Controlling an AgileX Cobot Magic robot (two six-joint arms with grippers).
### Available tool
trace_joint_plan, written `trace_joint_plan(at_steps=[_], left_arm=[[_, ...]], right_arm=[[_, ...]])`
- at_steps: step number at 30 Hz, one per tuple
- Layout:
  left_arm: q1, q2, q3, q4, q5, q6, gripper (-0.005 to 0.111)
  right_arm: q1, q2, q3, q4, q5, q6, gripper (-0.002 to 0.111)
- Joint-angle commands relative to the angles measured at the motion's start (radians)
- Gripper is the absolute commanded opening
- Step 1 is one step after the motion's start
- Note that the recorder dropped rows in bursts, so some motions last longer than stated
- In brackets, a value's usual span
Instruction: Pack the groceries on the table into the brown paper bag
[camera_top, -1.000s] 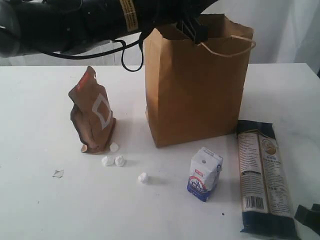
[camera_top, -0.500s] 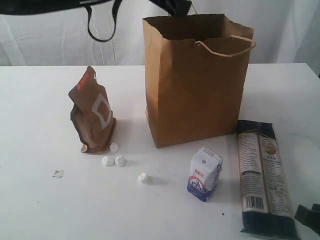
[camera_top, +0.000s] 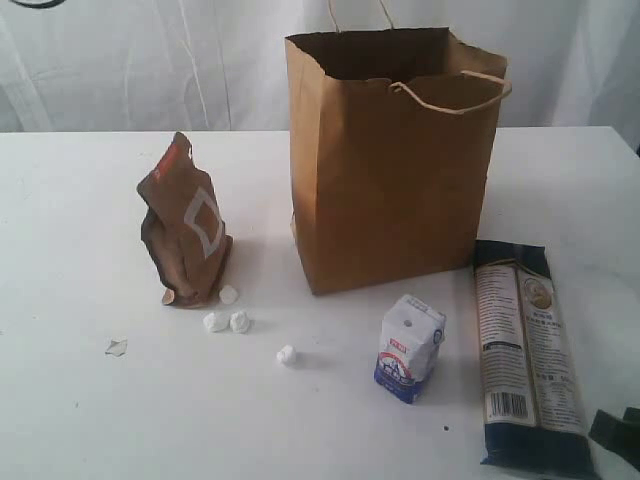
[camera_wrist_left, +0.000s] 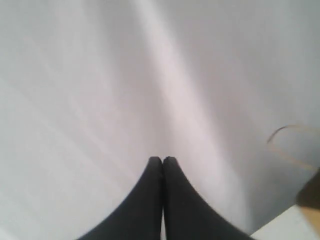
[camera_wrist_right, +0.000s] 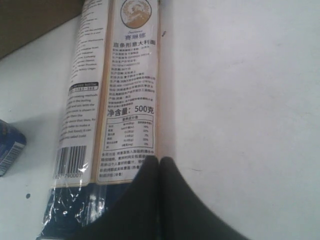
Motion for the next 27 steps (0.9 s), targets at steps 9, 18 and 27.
trace_joint_plan(at_steps=[9,18,27], left_arm=[[0.707,0.102,0.19,-0.117,-0.715,-0.592,0.0],[0.88,0.118,0.415,0.002,-0.779,-0.81,0.0],[0.88,-0.152,0.826,-0.038,-0.091,-0.81,0.0]], right_arm=[[-0.011,-0.003,0.003,-0.003,0.003,-0.002,0.0],[-0.011,-0.003,0.003,-0.003,0.007,-0.002,0.0],[-0.011,-0.003,0.003,-0.004,0.005,-0.01,0.0]])
